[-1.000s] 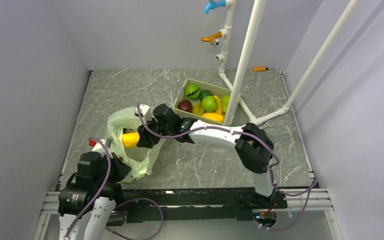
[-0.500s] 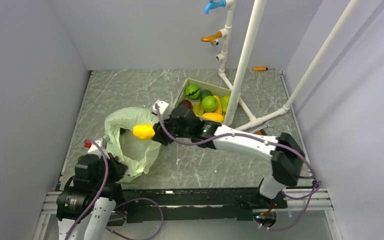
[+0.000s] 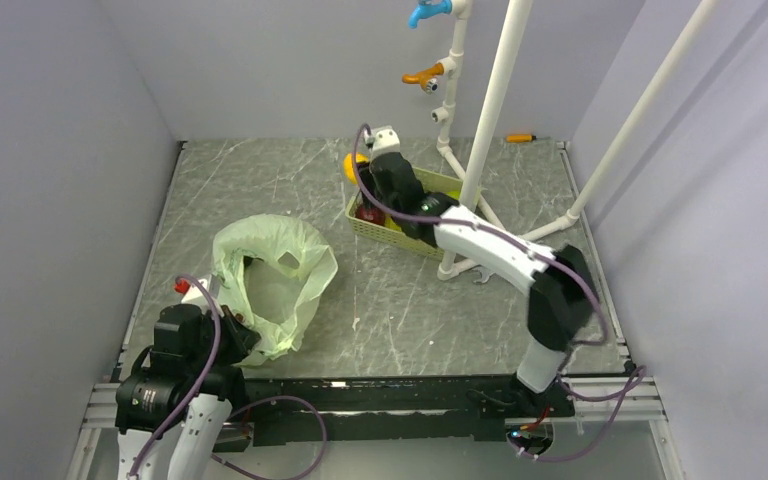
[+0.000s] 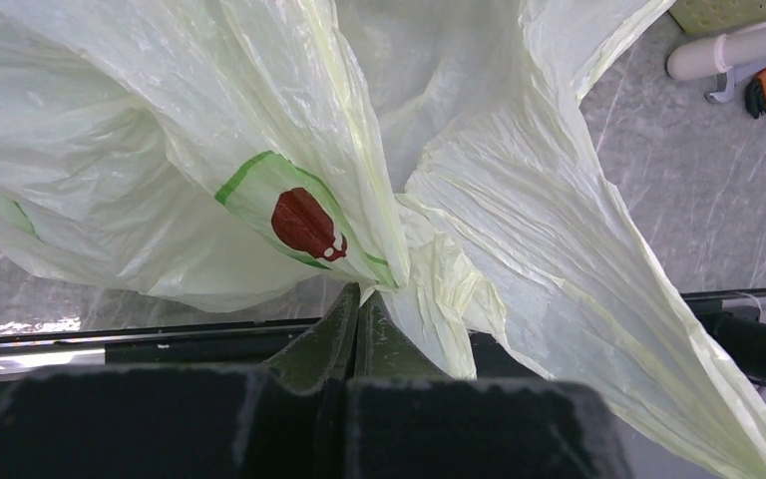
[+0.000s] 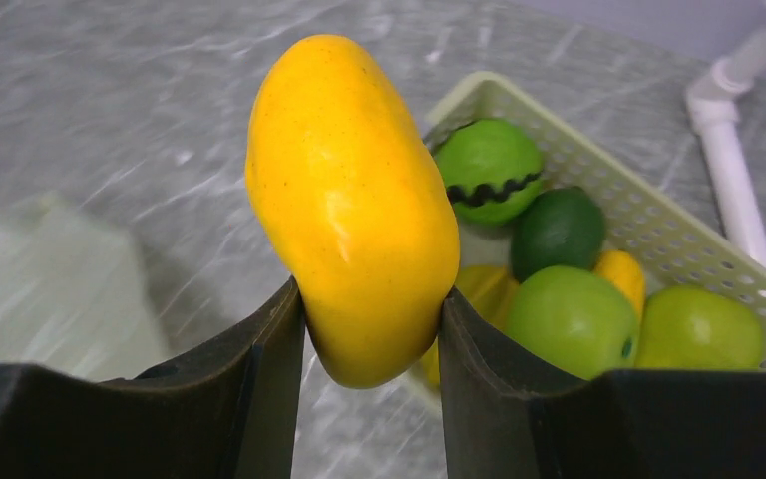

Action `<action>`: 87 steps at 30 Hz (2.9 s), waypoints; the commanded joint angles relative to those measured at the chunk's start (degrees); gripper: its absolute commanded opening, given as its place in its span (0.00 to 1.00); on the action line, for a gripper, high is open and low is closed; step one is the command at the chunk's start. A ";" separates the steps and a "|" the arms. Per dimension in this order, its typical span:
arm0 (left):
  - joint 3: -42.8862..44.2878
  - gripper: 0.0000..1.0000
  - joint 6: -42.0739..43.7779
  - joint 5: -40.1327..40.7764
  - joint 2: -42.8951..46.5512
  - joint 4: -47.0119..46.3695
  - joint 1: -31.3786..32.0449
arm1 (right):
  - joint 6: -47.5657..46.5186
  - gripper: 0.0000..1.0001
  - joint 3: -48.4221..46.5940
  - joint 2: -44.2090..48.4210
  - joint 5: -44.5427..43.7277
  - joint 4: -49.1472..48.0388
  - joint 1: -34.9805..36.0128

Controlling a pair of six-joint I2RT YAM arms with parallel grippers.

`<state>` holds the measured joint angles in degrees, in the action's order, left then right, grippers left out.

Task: Take the fake fruits out of the plastic bag
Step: Place the fake fruit in the bin, then adjust the plastic bag at the center of the board, then take out the fake fruit from the plastic bag.

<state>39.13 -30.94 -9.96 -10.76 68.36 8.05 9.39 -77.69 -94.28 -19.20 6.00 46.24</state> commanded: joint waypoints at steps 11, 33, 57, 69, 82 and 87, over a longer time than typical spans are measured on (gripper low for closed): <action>1.16 0.00 -5.40 -13.34 -1.45 -8.73 -0.28 | 5.82 0.43 -19.21 -23.26 -12.54 18.66 -5.50; 9.03 0.00 -10.91 -16.86 -21.79 -19.95 28.00 | -2.95 0.99 -11.59 -2.26 -6.77 15.18 0.66; -3.42 0.00 -11.35 -4.13 -8.86 1.36 28.06 | -6.03 0.58 8.56 -0.73 36.99 -8.47 22.21; -4.07 0.00 -8.45 -3.71 -14.57 0.28 28.07 | -11.70 0.78 8.05 -14.81 13.79 -12.09 23.39; -5.82 0.00 -7.01 -4.08 -15.30 -4.54 28.02 | -11.86 0.79 9.10 -18.13 5.08 -13.63 23.65; -6.15 0.00 -5.40 -5.75 -16.02 -5.40 28.06 | -11.45 0.52 9.46 -15.92 5.02 -13.99 23.63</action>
<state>33.04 -38.30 -13.74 -26.17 65.67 35.88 -2.09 -68.73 -112.95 -12.38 -5.30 69.58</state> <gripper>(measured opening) 0.009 0.678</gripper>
